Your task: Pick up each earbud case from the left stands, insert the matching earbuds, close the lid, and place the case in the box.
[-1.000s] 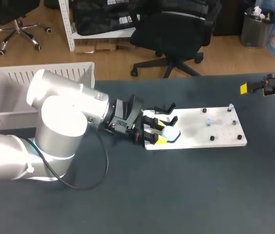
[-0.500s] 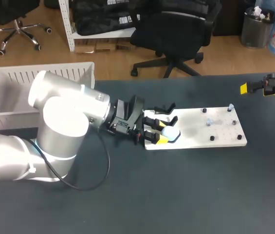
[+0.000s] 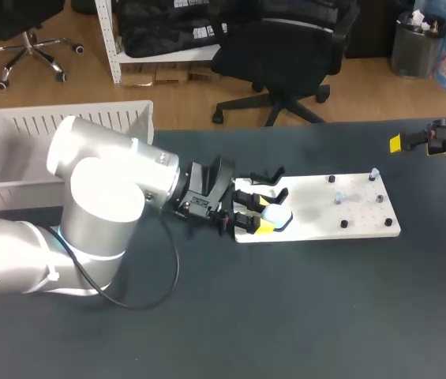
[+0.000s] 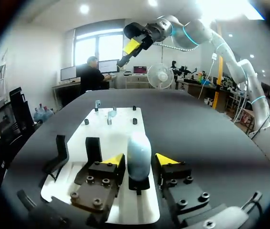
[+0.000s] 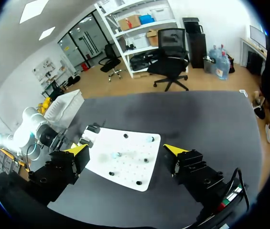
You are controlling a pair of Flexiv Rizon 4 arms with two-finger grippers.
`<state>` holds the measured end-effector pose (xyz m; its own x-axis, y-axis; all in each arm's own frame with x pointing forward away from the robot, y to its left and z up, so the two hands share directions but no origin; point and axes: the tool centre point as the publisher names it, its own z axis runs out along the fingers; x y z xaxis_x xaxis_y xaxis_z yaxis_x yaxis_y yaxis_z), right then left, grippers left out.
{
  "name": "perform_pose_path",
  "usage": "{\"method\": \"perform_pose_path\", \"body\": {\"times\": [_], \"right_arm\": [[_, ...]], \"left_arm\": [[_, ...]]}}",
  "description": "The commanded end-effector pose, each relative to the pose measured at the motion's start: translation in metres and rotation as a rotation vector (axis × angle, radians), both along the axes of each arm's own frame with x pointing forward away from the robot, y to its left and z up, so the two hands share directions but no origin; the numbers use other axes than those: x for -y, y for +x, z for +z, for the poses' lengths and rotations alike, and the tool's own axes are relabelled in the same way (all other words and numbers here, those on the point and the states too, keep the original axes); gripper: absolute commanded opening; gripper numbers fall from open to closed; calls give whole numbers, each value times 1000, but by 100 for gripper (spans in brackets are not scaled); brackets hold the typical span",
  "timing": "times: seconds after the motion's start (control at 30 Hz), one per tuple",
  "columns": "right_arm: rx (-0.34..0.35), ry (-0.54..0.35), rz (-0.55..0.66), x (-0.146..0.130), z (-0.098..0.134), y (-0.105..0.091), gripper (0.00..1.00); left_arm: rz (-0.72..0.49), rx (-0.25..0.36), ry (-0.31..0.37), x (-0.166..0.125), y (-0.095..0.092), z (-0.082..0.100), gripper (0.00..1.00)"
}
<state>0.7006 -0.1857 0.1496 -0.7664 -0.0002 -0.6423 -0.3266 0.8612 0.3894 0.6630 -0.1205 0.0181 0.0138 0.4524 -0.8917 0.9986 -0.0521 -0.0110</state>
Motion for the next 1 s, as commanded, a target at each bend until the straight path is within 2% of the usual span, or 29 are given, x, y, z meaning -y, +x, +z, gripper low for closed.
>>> {"method": "perform_pose_path", "body": {"times": [0.03, 0.27, 0.6, 0.63, 0.7, 0.73, 0.8, 1.0], "right_arm": [[-1, 0, 2, 1, 0, 0, 100], [-1, 0, 2, 1, 0, 0, 100], [-1, 0, 2, 1, 0, 0, 100], [-1, 0, 2, 1, 0, 0, 100], [-1, 0, 2, 1, 0, 0, 100], [-1, 0, 2, 1, 0, 0, 100], [-1, 0, 2, 1, 0, 0, 100], [-1, 0, 2, 1, 0, 0, 100]], "left_arm": [[0, 7, -9, 0, -2, -3, 39], [3, 9, -13, 0, -2, -4, 33], [3, 11, -18, 1, -1, -3, 29], [3, 12, -18, 1, -1, -3, 26], [7, 18, -23, 1, -1, -3, 10], [8, 19, -23, 1, 0, -3, 12], [7, 22, -26, 1, 0, -3, 0], [8, 54, -50, -3, 2, 4, 0]]}}
